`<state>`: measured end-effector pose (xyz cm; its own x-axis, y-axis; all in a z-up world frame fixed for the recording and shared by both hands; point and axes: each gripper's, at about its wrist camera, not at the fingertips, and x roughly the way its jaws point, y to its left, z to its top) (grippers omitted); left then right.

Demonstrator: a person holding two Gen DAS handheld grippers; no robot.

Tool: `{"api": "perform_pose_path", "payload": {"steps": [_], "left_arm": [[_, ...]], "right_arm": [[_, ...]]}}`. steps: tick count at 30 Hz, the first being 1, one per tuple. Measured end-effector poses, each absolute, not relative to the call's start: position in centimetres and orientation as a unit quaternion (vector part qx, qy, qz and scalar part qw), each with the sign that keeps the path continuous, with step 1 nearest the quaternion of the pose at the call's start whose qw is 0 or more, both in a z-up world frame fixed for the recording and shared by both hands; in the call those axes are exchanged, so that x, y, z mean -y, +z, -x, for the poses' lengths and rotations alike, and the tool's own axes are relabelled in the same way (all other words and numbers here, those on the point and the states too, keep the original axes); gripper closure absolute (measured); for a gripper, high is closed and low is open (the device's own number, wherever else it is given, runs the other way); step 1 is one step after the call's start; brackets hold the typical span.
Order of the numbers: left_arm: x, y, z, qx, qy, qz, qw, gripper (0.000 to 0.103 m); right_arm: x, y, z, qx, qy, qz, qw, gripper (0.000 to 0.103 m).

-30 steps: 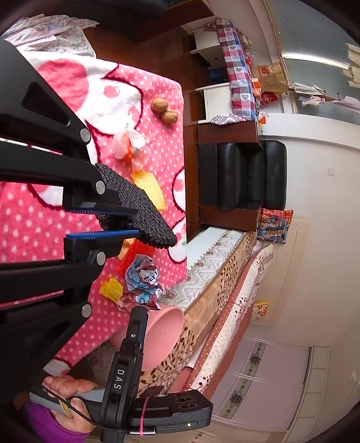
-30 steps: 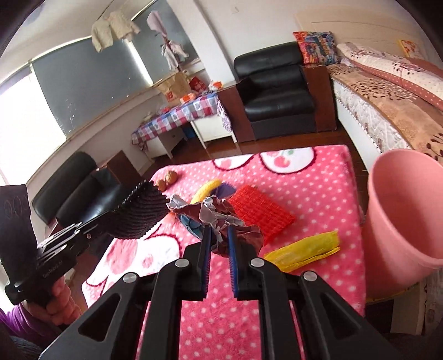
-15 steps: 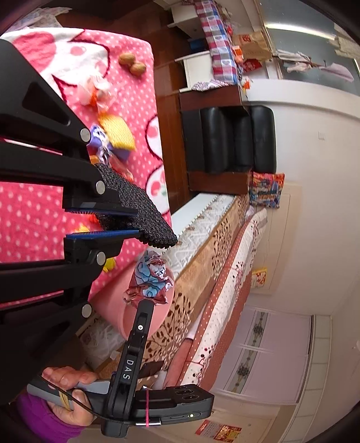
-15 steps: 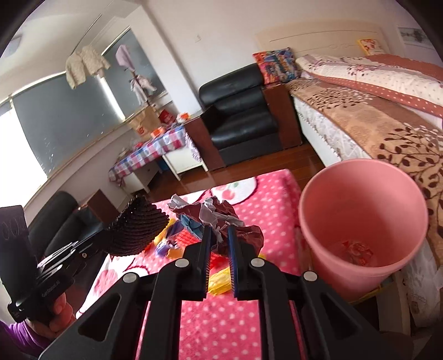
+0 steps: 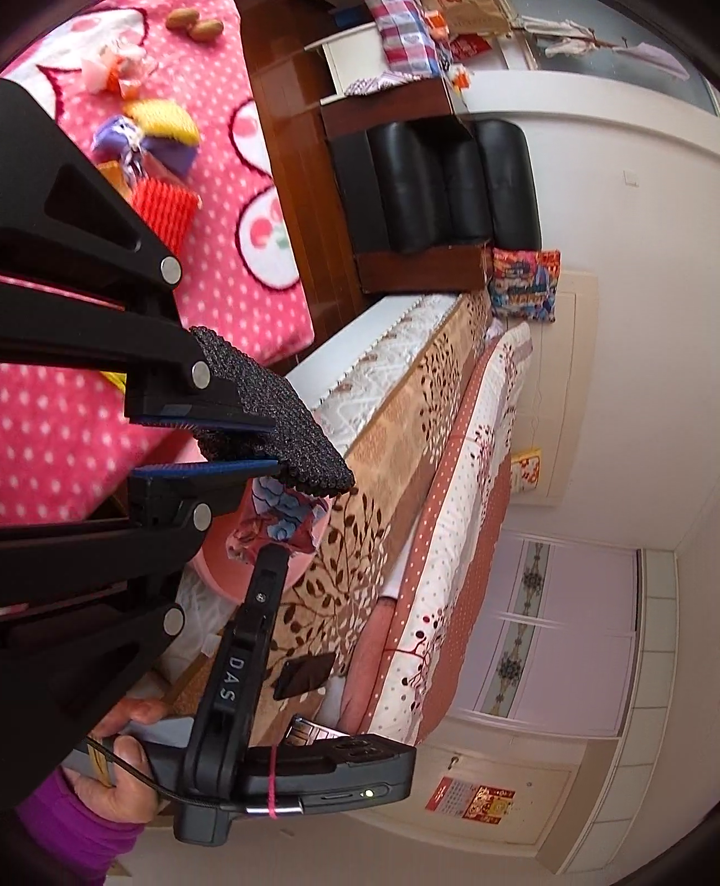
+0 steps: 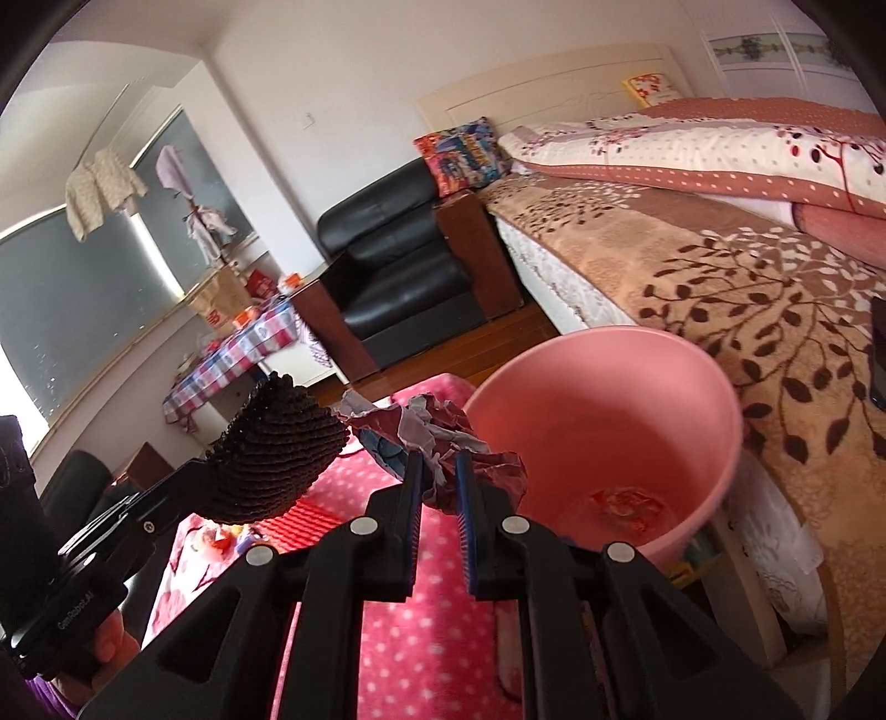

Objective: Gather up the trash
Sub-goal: 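Carry the black mesh pad and wrappers over the pink bucket with both tools, then open both tools to drop the mesh pad and wrappers into the bucket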

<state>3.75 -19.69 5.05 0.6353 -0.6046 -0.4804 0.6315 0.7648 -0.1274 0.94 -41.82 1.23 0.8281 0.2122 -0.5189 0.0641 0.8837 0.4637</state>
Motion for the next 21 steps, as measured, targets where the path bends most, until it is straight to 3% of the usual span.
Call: {"api": "perform_pose_path", "payload": {"steps": [21], "left_arm": [[27.4,1.2,-8.6,-0.319,-0.379,-0.009,0.869,0.094]], "right_arm": [[47.1,-4.0,-2.4,-0.312,-0.039,-0.255,0.914,0.090]]}}
